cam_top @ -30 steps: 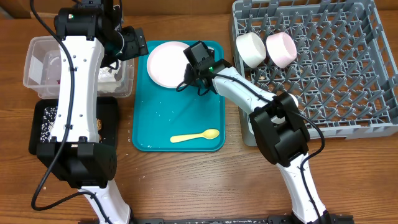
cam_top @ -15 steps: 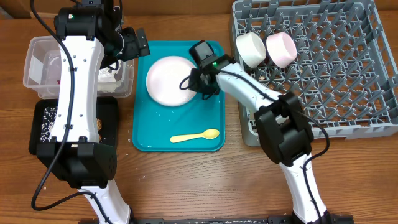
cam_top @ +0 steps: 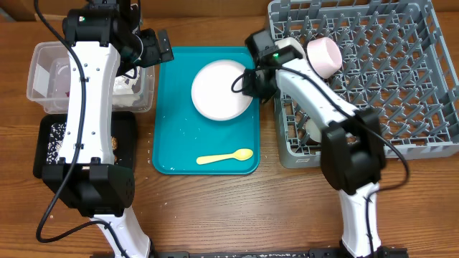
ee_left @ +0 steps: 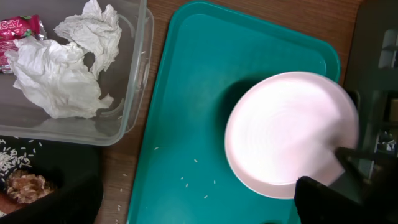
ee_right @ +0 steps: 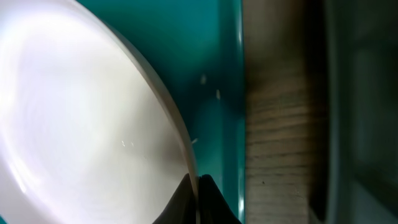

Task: Sort waste into correct bins and load items into the dishwasher
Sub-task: 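Lift the pink plate with the right gripper into the dish rack, then stand the pink plate upright in the rack and release it, then grasp the yellow spoon on the teal tray with the right gripper, then place the yellow spoon into the dish rack with the right gripper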

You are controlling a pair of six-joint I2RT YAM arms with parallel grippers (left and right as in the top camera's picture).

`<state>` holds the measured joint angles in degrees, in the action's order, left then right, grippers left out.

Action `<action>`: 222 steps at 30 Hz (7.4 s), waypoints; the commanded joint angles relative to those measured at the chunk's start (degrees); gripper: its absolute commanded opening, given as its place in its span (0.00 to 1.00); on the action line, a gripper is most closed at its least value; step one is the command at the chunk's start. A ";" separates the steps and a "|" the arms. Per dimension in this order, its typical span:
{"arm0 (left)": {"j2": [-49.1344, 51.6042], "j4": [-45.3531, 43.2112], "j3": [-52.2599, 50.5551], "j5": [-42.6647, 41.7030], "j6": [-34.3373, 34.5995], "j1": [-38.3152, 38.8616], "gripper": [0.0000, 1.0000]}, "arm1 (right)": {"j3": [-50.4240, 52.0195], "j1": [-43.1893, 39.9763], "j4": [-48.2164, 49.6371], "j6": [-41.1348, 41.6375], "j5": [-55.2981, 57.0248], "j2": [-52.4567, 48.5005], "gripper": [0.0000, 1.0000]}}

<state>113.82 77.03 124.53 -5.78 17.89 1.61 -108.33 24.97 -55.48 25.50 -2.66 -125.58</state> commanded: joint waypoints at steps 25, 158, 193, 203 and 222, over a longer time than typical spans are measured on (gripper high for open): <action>-0.20 -0.22 0.35 0.02 0.35 -0.09 1.00 | 4.35 -4.28 -10.71 4.79 82.84 25.11 0.04; -0.20 -0.22 0.35 0.00 0.35 -0.04 1.00 | 29.00 19.89 10.82 48.33 -3.02 6.93 0.06; -0.20 -0.22 0.35 0.02 0.35 -0.09 1.00 | 10.08 -7.39 -14.01 -21.51 6.47 19.87 0.04; -0.20 -0.22 0.35 0.02 0.35 -0.09 1.00 | 14.10 -7.50 -12.92 -22.10 6.47 19.87 0.39; -0.20 -0.22 0.35 0.02 0.35 -0.09 1.00 | -22.14 -7.48 -41.57 -19.26 0.74 26.51 1.00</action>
<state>113.82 76.93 124.53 -5.80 17.89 1.61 -122.30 17.72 -94.02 5.02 -1.10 -104.18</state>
